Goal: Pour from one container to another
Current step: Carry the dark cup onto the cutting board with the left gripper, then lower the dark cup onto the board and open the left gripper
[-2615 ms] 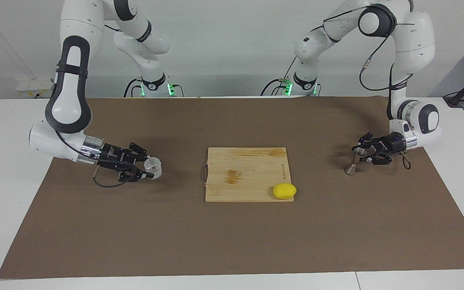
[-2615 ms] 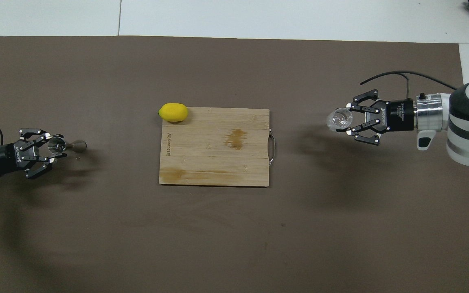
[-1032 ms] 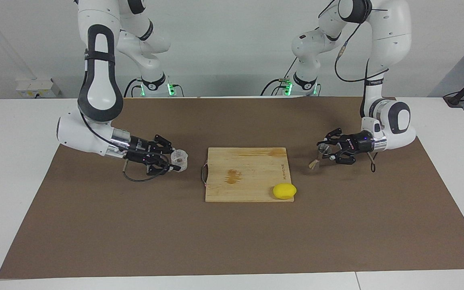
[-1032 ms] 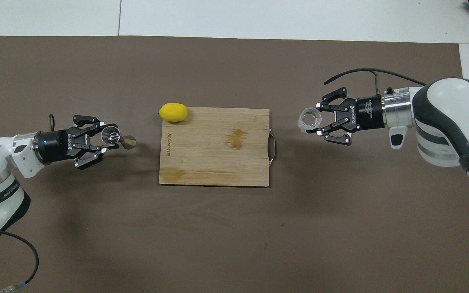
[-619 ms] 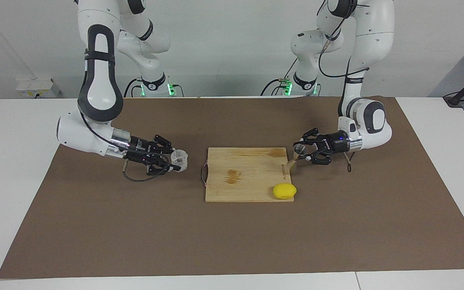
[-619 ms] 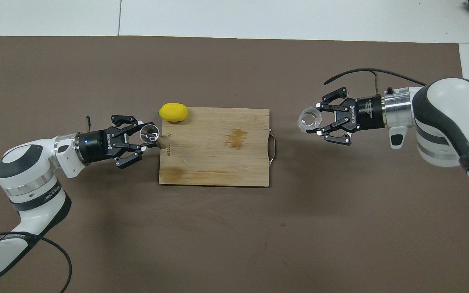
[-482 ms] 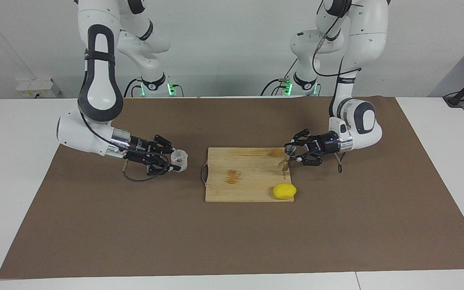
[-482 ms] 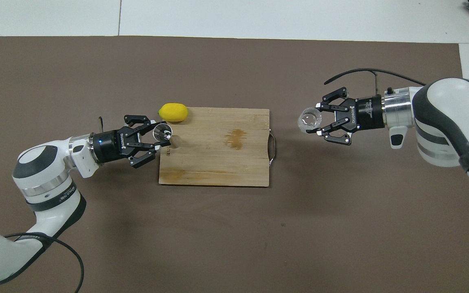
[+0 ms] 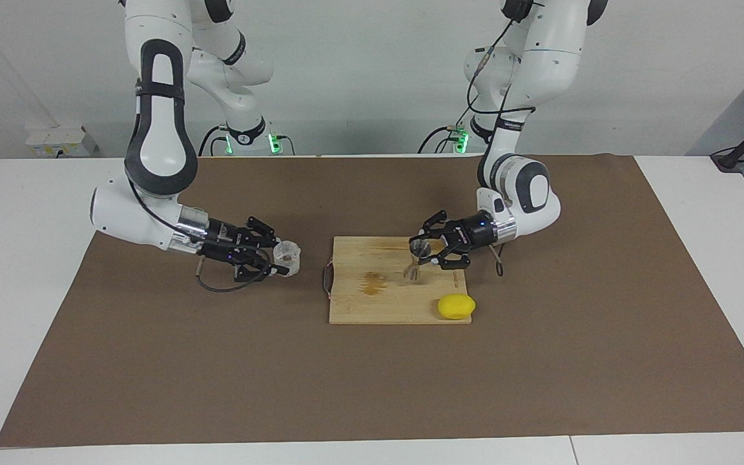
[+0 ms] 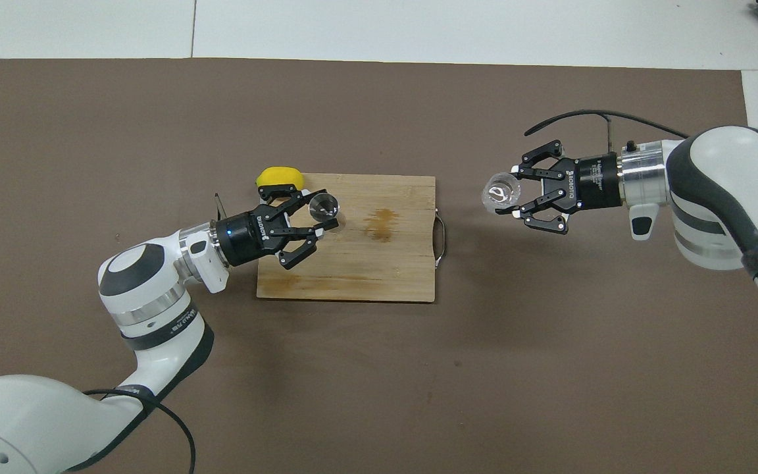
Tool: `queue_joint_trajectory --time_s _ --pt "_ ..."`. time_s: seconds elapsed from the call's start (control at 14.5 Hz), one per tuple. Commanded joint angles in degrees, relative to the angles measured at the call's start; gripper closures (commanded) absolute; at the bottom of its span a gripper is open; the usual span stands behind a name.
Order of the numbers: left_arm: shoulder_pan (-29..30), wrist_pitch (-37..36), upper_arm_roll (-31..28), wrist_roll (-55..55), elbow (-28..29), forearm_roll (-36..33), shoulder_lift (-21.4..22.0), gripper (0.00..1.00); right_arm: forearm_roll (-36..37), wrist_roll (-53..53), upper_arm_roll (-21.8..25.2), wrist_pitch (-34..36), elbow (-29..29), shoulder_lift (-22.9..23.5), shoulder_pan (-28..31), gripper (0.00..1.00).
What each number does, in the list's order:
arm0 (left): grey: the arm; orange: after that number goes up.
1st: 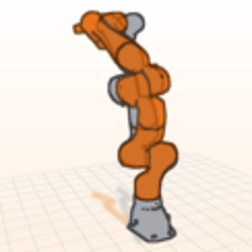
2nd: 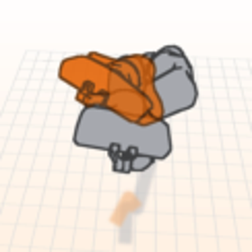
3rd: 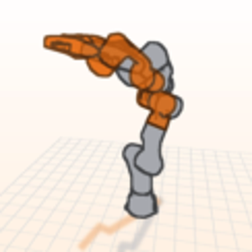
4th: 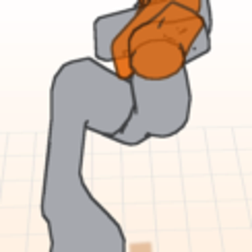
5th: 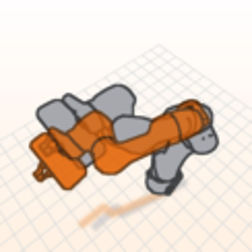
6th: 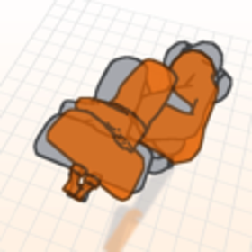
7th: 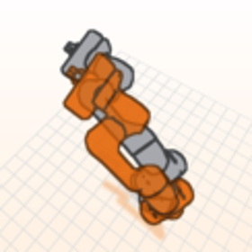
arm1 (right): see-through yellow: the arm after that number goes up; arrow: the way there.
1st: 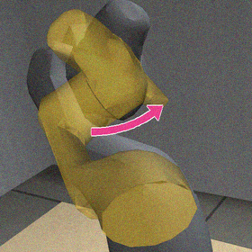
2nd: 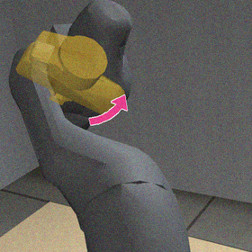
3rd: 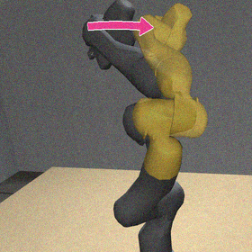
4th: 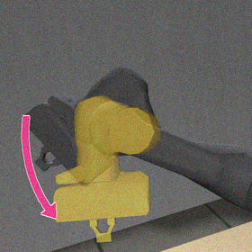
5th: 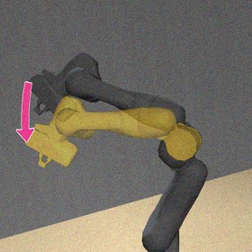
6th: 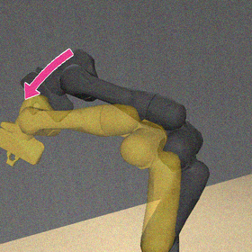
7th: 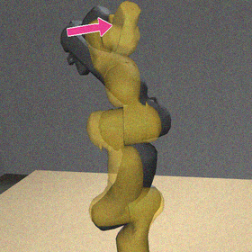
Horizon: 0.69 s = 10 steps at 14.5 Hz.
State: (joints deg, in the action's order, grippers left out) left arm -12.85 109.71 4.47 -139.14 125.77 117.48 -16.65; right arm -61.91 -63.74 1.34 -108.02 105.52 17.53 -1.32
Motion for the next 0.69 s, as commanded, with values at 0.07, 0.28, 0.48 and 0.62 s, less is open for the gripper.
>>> queue_joint_trajectory --time_s 0.07,0.28,0.48,0.62 --pt "-7.0 4.5 -0.9 -4.4 1.5 6.5 1.6 0.98 -1.2 -0.7 -0.2 -1.2 1.5 -1.5 -0.1 1.0" --pt "-10.5 8.7 -0.9 -7.0 1.2 10.7 1.3 1.0 -1.2 -0.9 -0.2 -1.2 1.5 -1.5 -0.1 1.0" --pt "-12.3 10.8 -0.8 -7.4 0.8 12.4 1.1 1.0 -1.2 -1.0 -0.2 -1.7 1.5 -1.5 0.0 1.0" --pt "-13.1 12.6 -0.8 -9.9 0.2 14.0 0.4 0.99 -1.2 -1.0 -0.2 -1.7 1.6 -1.5 0.0 1.0"
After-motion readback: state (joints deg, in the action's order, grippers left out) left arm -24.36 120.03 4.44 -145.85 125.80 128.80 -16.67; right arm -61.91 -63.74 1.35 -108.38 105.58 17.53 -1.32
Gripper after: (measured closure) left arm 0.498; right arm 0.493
